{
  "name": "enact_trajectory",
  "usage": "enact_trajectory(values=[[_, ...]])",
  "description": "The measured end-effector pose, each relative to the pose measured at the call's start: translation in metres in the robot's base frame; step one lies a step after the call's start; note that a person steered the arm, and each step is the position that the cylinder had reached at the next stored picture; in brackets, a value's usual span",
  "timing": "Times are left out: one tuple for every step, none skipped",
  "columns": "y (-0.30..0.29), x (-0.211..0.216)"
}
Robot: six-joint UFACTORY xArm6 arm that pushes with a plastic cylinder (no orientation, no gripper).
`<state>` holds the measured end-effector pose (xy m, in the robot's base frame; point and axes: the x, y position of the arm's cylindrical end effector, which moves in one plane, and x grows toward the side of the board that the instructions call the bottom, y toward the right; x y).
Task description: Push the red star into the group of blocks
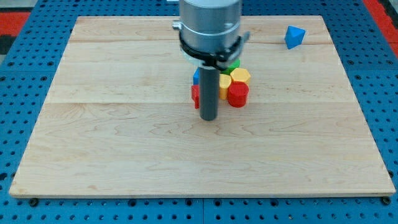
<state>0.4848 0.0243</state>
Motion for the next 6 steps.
enact_trajectory(values=[[0.074, 0.026], [0.149, -0.027], [0.167, -0.114], [0.215, -0.193], [0.221, -0.255], [0.132, -0.253]])
